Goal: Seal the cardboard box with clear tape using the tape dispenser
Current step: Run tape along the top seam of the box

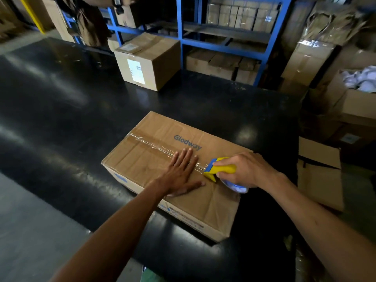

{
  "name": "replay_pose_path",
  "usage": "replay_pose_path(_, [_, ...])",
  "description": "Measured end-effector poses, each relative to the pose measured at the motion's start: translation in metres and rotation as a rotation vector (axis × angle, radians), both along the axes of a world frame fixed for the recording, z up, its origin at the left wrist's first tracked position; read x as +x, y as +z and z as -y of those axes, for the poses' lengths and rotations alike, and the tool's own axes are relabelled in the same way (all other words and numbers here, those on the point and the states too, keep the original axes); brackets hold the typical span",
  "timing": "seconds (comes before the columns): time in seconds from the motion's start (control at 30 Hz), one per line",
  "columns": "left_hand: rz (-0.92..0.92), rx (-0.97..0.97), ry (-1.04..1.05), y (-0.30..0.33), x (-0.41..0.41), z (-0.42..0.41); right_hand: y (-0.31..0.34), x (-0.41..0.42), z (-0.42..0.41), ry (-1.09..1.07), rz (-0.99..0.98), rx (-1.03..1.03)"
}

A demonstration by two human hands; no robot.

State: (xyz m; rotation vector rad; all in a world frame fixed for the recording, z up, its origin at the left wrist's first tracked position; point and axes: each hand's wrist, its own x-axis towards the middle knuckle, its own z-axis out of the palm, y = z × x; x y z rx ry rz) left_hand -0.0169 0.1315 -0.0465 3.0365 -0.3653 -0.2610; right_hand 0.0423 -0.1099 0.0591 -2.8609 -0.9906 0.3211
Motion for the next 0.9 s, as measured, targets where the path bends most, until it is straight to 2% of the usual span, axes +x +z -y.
replay_pose_path(0.23, [0.022, -0.010, 0.021, 0.002, -0.001, 0.000, 0.007, -0.004, 0.005, 0.062, 0.012, -0.017])
replay_pose_path(0.5, [0.006, 0.001, -0.007, 0.003, 0.000, -0.003, 0.018, -0.017, 0.102, 0.022, -0.036, -0.040])
replay_pose_path(0.77, [-0.035, -0.008, 0.026, 0.009, 0.000, 0.005, 0.005, -0.021, 0.125, 0.026, -0.072, -0.017])
replay_pose_path(0.9, [-0.031, -0.084, -0.051, 0.018, -0.009, 0.065, -0.004, -0.016, 0.128, 0.009, -0.137, 0.014])
